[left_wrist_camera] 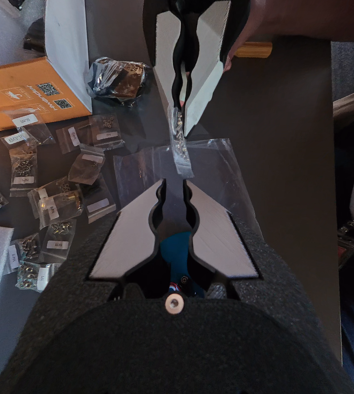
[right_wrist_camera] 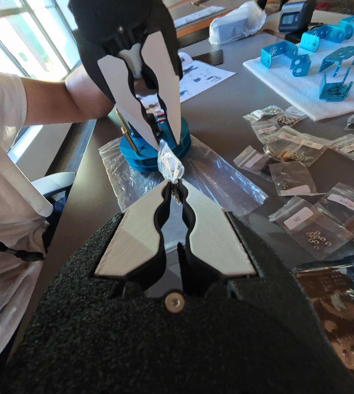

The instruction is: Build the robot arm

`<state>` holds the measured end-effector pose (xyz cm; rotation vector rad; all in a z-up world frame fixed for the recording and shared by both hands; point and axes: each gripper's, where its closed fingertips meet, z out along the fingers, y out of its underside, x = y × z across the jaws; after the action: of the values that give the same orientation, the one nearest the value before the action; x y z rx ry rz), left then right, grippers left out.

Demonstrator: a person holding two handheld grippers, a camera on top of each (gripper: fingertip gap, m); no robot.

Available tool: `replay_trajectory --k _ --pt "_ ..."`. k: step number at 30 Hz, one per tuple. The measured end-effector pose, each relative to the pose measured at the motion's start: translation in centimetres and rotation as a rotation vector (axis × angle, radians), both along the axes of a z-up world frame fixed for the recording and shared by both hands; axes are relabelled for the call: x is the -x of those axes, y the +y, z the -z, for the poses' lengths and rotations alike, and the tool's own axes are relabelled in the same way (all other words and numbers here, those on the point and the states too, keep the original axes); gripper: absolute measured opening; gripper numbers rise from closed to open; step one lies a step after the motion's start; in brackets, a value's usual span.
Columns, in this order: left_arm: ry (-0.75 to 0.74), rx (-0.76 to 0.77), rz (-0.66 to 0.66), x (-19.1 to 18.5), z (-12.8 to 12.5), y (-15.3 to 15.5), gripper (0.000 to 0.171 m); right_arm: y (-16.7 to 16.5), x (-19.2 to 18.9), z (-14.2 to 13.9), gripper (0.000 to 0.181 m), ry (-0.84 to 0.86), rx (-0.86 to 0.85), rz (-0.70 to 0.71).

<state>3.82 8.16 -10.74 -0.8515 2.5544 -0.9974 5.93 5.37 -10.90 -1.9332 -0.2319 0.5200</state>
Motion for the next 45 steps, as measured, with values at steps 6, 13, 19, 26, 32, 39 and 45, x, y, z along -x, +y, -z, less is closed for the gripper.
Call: replay_trajectory --k 6,13,19,26,32,39,45 --pt "0.016 -0.025 0.02 0.0 0.9 -0.2 0.015 0.0 -0.1 1.8 0.004 -0.092 0.074 0.01" --pt "0.013 -0.023 0.023 -0.1 0.8 -0.4 0.014 0.0 -0.4 1.2 0.004 -0.04 0.056 0.017" --pt "0.01 -0.008 0.019 -0.1 0.5 -0.5 0.015 0.1 -0.6 1.2 0.004 -0.054 0.052 0.03" --pt "-0.002 -0.016 0.034 -0.2 0.8 -0.8 0.003 0.0 -0.3 1.1 0.004 -0.034 0.054 0.015" --pt "-0.016 0.04 0.03 -0.2 -0.5 -1.0 0.0 0.0 -0.2 0.4 0.004 0.006 0.029 0.008" --pt "-0.02 0.039 0.026 -0.4 -0.4 -1.1 0.0 -0.1 0.3 -0.4 0.004 0.082 0.003 -0.021" --pt "-0.037 0.034 0.023 -0.4 -0.9 -1.0 0.0 -0.1 0.0 -0.4 0.004 0.099 0.005 -0.017"
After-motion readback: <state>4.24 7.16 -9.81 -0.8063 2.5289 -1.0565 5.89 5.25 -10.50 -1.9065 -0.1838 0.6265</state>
